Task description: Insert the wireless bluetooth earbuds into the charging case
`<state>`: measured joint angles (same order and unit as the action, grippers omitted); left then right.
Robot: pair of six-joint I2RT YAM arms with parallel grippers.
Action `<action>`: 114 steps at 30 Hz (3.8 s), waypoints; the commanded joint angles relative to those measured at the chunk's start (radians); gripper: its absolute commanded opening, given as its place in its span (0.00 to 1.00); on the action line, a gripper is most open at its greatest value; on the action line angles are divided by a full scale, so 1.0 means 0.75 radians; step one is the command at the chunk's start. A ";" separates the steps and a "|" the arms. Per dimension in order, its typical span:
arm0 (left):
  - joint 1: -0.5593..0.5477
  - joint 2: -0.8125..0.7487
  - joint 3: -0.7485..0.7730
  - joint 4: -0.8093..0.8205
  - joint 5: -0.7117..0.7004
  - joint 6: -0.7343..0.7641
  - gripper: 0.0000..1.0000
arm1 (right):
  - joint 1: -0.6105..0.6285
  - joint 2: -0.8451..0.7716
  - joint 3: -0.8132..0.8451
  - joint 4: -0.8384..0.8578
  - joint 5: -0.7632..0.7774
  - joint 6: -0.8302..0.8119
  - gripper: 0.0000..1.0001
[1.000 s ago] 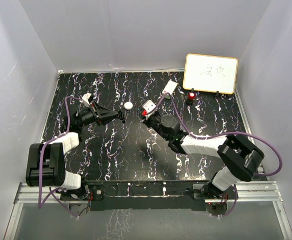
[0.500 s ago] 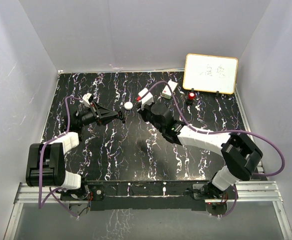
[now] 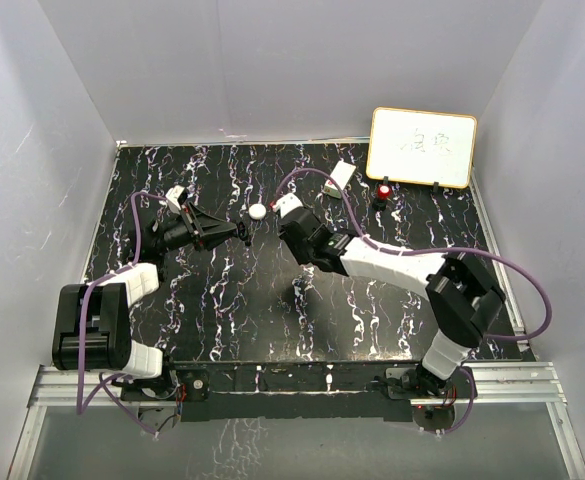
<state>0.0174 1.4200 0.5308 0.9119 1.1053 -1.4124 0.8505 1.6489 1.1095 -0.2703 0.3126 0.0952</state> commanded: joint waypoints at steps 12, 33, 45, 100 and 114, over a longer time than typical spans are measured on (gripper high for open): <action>-0.001 -0.053 0.038 -0.004 0.041 0.017 0.00 | -0.041 0.329 0.433 -0.415 -0.024 0.070 0.00; 0.001 -0.063 0.045 -0.085 0.045 0.066 0.00 | -0.109 0.536 0.673 -0.613 -0.125 0.031 0.04; 0.000 -0.063 0.047 -0.089 0.046 0.068 0.00 | -0.131 0.581 0.695 -0.617 -0.171 0.028 0.09; 0.001 -0.063 0.045 -0.122 0.038 0.100 0.00 | -0.187 0.366 0.359 -0.308 -0.158 0.164 0.53; 0.001 -0.064 0.047 -0.146 0.033 0.114 0.00 | -0.189 0.400 0.321 -0.286 -0.143 0.158 0.53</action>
<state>0.0174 1.4117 0.5442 0.8062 1.1141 -1.3342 0.7097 1.9507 1.3552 -0.5312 0.1856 0.2115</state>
